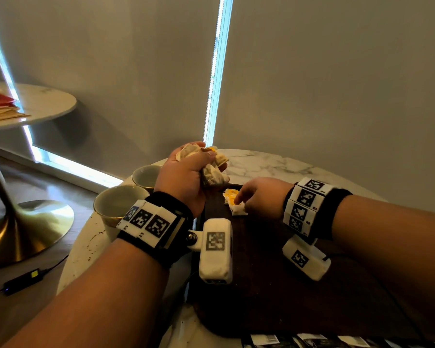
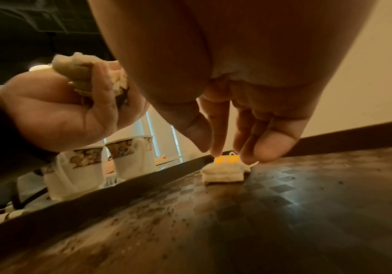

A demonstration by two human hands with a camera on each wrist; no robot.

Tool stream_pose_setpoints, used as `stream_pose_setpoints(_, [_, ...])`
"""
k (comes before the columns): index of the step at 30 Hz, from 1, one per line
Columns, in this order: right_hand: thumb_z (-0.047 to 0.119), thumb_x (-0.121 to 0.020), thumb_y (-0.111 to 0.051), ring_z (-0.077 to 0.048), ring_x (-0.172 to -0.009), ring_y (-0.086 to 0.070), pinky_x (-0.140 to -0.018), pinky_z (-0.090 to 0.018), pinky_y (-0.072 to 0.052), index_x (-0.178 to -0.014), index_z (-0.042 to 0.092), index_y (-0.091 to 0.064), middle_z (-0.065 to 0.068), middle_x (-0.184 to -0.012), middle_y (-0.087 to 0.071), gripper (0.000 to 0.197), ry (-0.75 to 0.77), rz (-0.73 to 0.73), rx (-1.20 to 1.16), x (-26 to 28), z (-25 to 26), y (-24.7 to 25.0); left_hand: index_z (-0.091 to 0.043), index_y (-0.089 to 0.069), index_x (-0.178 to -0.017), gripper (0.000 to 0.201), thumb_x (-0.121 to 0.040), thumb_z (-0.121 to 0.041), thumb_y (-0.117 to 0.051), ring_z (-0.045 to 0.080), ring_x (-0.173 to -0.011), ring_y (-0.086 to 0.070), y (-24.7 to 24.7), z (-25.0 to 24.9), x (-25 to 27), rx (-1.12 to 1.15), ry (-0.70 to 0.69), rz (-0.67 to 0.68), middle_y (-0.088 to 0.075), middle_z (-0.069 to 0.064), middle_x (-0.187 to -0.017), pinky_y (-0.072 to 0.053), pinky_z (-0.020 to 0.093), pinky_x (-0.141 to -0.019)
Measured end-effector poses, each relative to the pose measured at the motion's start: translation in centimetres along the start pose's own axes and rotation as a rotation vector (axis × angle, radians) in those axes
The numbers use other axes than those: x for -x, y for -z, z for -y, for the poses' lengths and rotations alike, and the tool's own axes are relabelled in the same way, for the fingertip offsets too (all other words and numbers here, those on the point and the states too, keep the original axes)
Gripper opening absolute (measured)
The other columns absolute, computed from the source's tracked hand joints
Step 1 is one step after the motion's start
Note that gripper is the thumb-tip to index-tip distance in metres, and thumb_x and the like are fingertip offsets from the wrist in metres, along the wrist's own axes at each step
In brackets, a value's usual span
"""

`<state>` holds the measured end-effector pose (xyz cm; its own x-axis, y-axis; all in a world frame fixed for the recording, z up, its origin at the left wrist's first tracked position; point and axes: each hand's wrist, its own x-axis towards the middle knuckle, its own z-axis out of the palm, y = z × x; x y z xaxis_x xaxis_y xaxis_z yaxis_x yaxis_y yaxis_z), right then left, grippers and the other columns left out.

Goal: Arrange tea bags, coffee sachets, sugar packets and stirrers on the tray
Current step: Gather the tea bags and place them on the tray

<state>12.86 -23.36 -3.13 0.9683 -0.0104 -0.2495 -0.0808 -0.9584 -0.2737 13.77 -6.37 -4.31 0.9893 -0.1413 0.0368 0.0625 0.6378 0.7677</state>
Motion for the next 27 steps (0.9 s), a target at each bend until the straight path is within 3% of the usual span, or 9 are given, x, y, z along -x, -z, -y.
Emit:
stream_pose_setpoints(3, [0.021,-0.096,-0.059,-0.013,-0.117,-0.057,-0.099,-0.027,-0.046,-0.127,0.031,-0.066,0.007,-0.13,-0.062,0.033,0.071,0.023,0.128,0.5,0.6,-0.5,-0.015,-0.059,-0.114,0.025,-0.095,0.001,-0.06,0.024,-0.075,-0.076,0.0,0.1,0.0,0.003,0.004,0.002,-0.07,0.013,-0.098,-0.058,0.035,-0.056])
stream_pose_setpoints(6, [0.023,-0.098,-0.056,-0.015,-0.118,-0.056,-0.096,-0.025,-0.044,-0.133,0.033,-0.062,0.006,-0.133,-0.061,0.037,0.079,0.038,0.219,0.5,1.0,-0.9,-0.015,-0.059,-0.114,0.025,-0.095,0.0,-0.06,0.024,-0.076,-0.076,0.0,0.1,0.1,0.004,0.014,-0.002,-0.071,0.013,-0.099,-0.058,0.035,-0.056])
stream_pose_setpoints(12, [0.027,-0.097,-0.059,-0.013,-0.115,-0.057,-0.091,-0.023,-0.043,-0.131,0.033,-0.063,0.008,-0.13,-0.061,0.035,0.09,0.022,0.187,0.2,0.8,-0.8,-0.014,-0.059,-0.118,0.024,-0.095,-0.005,-0.061,0.023,-0.077,-0.076,0.0,0.0,0.1,0.009,0.037,0.006,-0.07,0.015,-0.099,-0.058,0.036,-0.056])
stream_pose_setpoints(14, [0.027,-0.097,-0.06,-0.012,-0.111,-0.059,-0.091,-0.025,-0.045,-0.125,0.031,-0.066,0.009,-0.123,-0.064,0.03,0.097,-0.047,0.086,-0.1,0.4,-0.3,-0.013,-0.058,-0.119,0.023,-0.097,-0.011,-0.06,0.024,-0.08,-0.076,-0.1,0.0,0.0,0.004,0.061,0.018,-0.07,0.014,-0.098,-0.058,0.036,-0.056])
stream_pose_setpoints(17, [0.03,-0.101,-0.053,-0.015,-0.097,-0.062,-0.086,-0.031,-0.05,-0.114,0.022,-0.071,0.006,-0.103,-0.067,0.024,0.119,-0.264,-0.179,-0.4,-0.1,0.9,-0.012,-0.058,-0.122,0.024,-0.098,-0.013,-0.056,0.025,-0.081,-0.076,-0.1,0.0,0.1,0.004,0.091,0.022,-0.069,0.015,-0.102,-0.058,0.037,-0.056])
stream_pose_setpoints(20, [0.042,-0.103,-0.046,-0.015,-0.083,-0.063,-0.072,-0.03,-0.051,-0.103,0.023,-0.068,0.002,-0.093,-0.067,0.029,0.124,-0.392,-0.531,0.0,0.0,2.0,-0.013,-0.058,-0.125,0.028,-0.098,-0.01,-0.054,0.025,-0.08,-0.077,-0.1,0.0,0.2,-0.006,0.101,0.031,-0.068,0.015,-0.107,-0.059,0.038,-0.058])
stream_pose_setpoints(23, [0.052,-0.1,-0.047,-0.015,-0.076,-0.062,-0.069,-0.033,-0.05,-0.102,0.021,-0.066,-0.001,-0.089,-0.065,0.037,0.148,-0.352,-0.728,0.2,0.7,2.4,-0.015,-0.058,-0.126,0.03,-0.097,-0.007,-0.051,0.026,-0.083,-0.076,-0.2,-0.1,0.4,-0.033,0.107,0.06,-0.066,0.016,-0.113,-0.059,0.037,-0.056])
stream_pose_setpoints(27, [0.056,-0.092,-0.057,-0.016,-0.077,-0.062,-0.065,-0.033,-0.049,-0.102,0.019,-0.065,-0.003,-0.09,-0.067,0.039,0.175,-0.271,-0.788,0.2,1.3,2.2,-0.017,-0.055,-0.131,0.036,-0.097,-0.006,-0.049,0.033,-0.099,-0.068,-0.3,-0.2,0.5,-0.108,0.106,0.118,-0.06,0.02,-0.123,-0.057,0.035,-0.054])
